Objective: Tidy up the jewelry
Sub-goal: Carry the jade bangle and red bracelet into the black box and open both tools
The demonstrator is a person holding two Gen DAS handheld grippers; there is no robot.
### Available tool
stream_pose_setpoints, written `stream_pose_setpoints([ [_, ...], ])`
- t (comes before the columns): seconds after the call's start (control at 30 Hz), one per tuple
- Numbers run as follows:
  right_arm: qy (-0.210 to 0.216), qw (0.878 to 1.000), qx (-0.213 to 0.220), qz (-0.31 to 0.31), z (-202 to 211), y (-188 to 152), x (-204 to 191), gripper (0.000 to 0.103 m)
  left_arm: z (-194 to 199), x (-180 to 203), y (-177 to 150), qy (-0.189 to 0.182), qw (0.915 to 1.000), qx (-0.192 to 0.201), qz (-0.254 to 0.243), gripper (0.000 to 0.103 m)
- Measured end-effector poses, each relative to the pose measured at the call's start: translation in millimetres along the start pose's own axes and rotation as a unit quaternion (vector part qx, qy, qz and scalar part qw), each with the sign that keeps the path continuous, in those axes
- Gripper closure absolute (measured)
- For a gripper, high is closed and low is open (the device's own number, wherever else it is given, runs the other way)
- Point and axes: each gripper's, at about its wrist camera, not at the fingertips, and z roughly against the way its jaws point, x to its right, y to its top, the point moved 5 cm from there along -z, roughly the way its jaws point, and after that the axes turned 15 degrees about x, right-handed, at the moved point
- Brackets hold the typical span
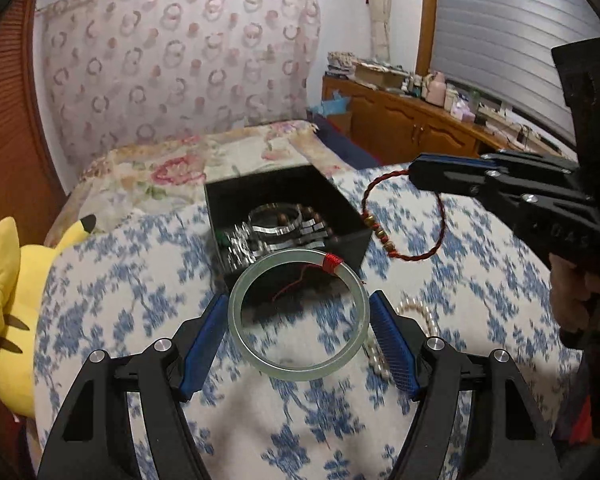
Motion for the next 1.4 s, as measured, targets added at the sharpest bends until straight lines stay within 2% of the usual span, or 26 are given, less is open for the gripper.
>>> stream_pose_setpoints([
  [0.17,0.007,1.0,0.0,-0.006,-25.0,3.6,7.6,0.094,-8.0,-11.7,13.0,0.005,0.9999,0.008,0.011,0.034],
  [0.33,0.016,1.0,-0.007,-0.023,-47.3,-8.7,17.5,0.094,-20.3,-24.6,20.6,0.016,0.9995,0.007,0.025,0.034],
  [0.77,0.034,0.997,-0.015,-0.064,-67.7,-27.6,28.7,0.093,-52.1,-38.5,36.0,0.025,0.9996,-0.005,0.014,0.034],
  [0.8,0.033,0.997,-0.014,-0.066,-67.9,-27.4,30.3,0.091,-54.9,-38.7,37.3,0.024,0.9996,-0.005,0.012,0.034],
  [0.83,0.033,0.997,-0.013,-0.07,-67.5,-27.1,32.7,0.081,-56.3,-38.2,37.1,0.024,0.9996,-0.006,0.012,0.034],
  [0.9,0.032,0.996,-0.007,-0.08,-64.7,-24.7,37.8,0.07,-59.7,-38.2,37.9,0.022,0.9997,-0.006,0.012,0.034],
  [1.2,-0.009,0.996,-0.001,-0.088,-54.6,-15.7,58.6,0.07,-78.5,-35.8,35.7,0.01,0.9997,-0.015,0.014,0.034],
  [1.4,-0.02,0.996,-0.001,-0.09,-52.6,-15.9,63.4,0.07,-87.6,-29.5,28.4,0.008,0.9996,-0.028,0.008,0.034],
])
